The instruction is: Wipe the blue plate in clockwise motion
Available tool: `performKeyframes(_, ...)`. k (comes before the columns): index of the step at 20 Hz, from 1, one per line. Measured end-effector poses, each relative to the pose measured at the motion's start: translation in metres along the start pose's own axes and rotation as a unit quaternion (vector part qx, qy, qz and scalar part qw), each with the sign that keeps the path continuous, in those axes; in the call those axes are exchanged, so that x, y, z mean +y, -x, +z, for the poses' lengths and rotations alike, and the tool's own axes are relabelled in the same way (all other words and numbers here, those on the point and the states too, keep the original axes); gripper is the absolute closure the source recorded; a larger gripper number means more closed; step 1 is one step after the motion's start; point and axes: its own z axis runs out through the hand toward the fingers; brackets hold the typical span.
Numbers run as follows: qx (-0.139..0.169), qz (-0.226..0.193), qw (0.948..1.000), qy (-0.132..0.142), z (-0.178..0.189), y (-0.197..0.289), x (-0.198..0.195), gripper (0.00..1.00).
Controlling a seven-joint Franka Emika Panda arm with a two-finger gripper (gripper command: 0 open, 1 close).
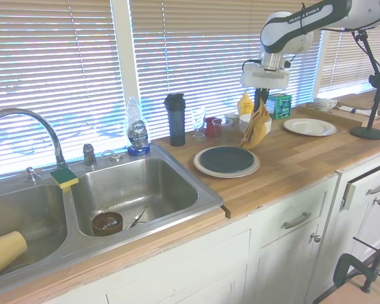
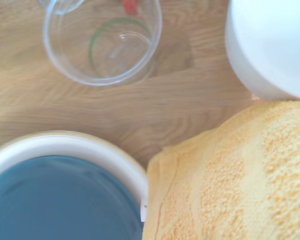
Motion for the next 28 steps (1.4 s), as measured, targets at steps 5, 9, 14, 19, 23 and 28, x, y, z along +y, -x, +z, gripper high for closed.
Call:
performKeyframes(5, -0.007, -0.004, 0.9997, 0.025, 0.047, -0.015, 0.031, 1.00)
performKeyframes(9, -0.010, -0.007, 0.9989, 0.045, 0.075, -0.007, 0.066, 1.00)
performKeyframes(14, -0.019, -0.002, 0.9978, 0.063, 0.089, 0.004, 0.107, 1.00)
performKeyframes(19, -0.024, 0.002, 0.9964, 0.081, 0.105, 0.012, 0.136, 1.00)
performKeyframes(23, -0.026, -0.002, 0.9947, 0.100, 0.130, 0.018, 0.153, 1.00)
performKeyframes(28, -0.024, -0.004, 0.9945, 0.102, 0.137, 0.019, 0.157, 1.00)
